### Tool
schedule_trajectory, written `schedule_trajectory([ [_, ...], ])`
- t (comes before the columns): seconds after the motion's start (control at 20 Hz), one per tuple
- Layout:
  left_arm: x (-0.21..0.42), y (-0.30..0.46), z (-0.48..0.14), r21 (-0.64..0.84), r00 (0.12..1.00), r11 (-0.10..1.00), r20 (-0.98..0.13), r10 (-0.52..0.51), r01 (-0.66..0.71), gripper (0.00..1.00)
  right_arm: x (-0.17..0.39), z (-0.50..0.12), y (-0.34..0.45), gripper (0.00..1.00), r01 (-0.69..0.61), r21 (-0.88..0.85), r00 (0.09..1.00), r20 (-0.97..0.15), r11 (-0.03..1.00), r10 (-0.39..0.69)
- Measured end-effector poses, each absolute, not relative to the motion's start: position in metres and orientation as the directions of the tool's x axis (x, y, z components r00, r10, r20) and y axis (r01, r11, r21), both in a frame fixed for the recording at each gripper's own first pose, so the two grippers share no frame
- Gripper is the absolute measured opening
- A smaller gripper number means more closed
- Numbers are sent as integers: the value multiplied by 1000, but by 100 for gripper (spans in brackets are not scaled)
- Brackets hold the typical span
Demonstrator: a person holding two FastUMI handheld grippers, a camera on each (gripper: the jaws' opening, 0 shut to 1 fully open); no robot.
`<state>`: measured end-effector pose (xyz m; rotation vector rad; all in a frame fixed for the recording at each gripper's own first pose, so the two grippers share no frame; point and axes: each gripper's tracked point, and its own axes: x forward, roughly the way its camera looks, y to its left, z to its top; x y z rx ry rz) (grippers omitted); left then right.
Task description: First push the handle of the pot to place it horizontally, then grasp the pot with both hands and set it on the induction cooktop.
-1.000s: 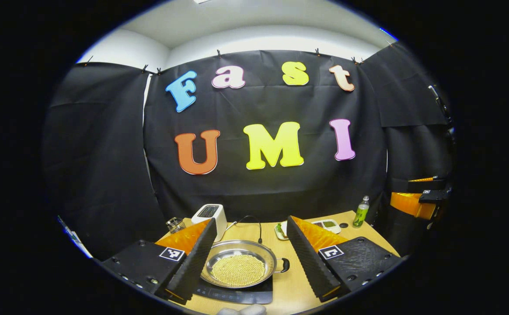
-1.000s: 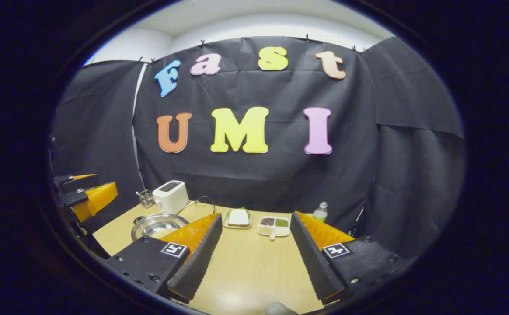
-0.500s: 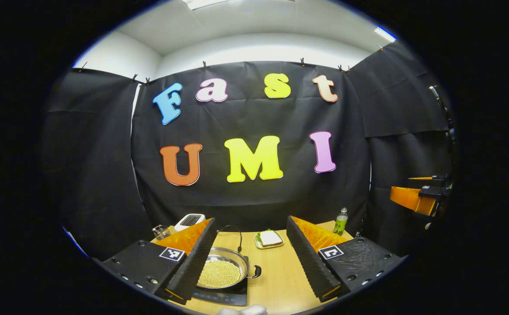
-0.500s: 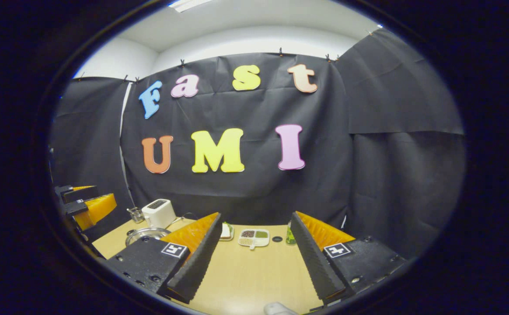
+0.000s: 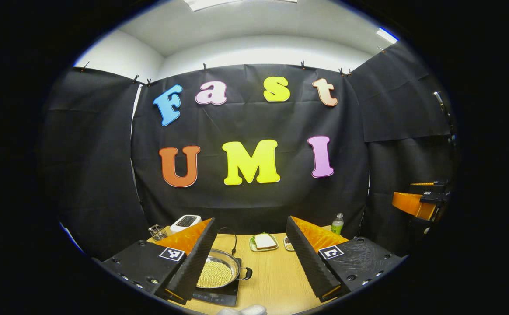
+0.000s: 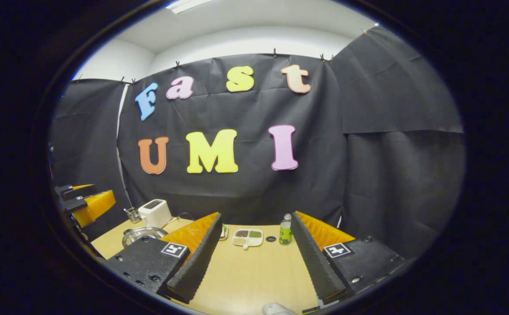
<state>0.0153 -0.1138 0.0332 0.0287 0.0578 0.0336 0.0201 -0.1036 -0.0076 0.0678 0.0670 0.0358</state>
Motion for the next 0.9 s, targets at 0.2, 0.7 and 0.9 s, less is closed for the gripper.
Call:
schedule_trajectory([
  [0.2, 16, -114, 33, 26, 997, 999, -58, 43, -42, 95, 23, -7, -100, 97, -44, 71, 997, -64, 997, 49],
  [0.7, 13, -110, 36, 22, 997, 998, -52, 63, -62, 95, 24, -6, -101, 99, -48, 73, 997, -63, 996, 53],
  [0.9, 12, -114, 35, 23, 997, 998, -53, 62, -61, 95, 23, -5, -103, 99, -49, 65, 997, -55, 997, 52],
])
